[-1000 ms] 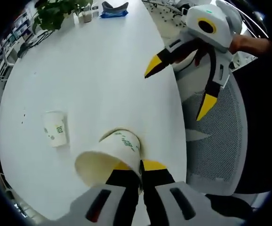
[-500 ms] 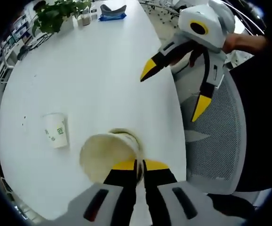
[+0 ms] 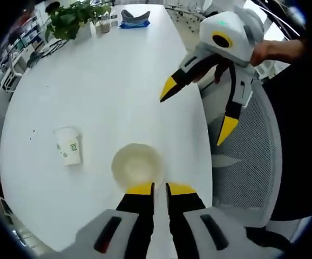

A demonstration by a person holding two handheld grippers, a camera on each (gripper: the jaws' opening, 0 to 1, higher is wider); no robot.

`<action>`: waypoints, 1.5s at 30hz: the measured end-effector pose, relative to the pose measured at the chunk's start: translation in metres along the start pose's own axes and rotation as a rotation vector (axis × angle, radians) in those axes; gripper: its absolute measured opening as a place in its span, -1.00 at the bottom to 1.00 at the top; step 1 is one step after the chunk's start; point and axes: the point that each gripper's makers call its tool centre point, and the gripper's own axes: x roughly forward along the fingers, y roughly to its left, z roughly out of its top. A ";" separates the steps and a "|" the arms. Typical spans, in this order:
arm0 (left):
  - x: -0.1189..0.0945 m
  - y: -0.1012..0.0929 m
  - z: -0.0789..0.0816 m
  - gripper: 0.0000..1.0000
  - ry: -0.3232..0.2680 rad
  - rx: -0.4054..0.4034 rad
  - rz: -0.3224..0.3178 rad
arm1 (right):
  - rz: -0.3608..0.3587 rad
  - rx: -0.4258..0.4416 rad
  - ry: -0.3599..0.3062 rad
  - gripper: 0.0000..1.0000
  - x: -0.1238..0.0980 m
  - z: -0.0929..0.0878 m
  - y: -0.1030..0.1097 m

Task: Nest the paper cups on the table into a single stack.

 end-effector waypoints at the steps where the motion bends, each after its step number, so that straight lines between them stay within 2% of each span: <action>1: -0.001 0.000 -0.001 -0.77 -0.008 -0.006 0.004 | 0.002 -0.003 0.001 0.51 -0.001 0.001 0.001; 8: -0.009 0.005 -0.006 -0.63 -0.094 -0.081 0.061 | 0.021 -0.024 0.009 0.51 0.003 0.002 -0.002; 13: -0.015 0.009 -0.003 -0.44 -0.195 -0.164 0.125 | 0.026 -0.037 0.015 0.51 0.004 0.003 -0.007; 18: -0.023 0.022 -0.007 -0.40 -0.268 -0.224 0.209 | 0.024 -0.036 0.011 0.51 0.003 0.011 -0.017; 22: -0.030 0.027 -0.009 -0.36 -0.334 -0.282 0.247 | 0.012 -0.040 0.004 0.51 0.006 0.018 -0.033; 26: -0.033 0.024 -0.010 -0.32 -0.391 -0.342 0.270 | -0.002 -0.042 -0.001 0.50 0.007 0.025 -0.045; 33: -0.034 0.020 -0.019 -0.27 -0.435 -0.408 0.326 | -0.009 -0.024 -0.018 0.50 0.017 0.042 -0.065; 37: -0.032 0.015 -0.028 -0.23 -0.440 -0.438 0.335 | -0.009 -0.013 -0.032 0.50 0.023 0.052 -0.070; 40: -0.034 0.011 -0.035 -0.23 -0.449 -0.470 0.362 | -0.017 -0.010 -0.035 0.50 0.029 0.059 -0.087; 45: -0.035 0.004 -0.043 -0.23 -0.466 -0.501 0.381 | -0.026 -0.016 -0.028 0.49 0.034 0.068 -0.099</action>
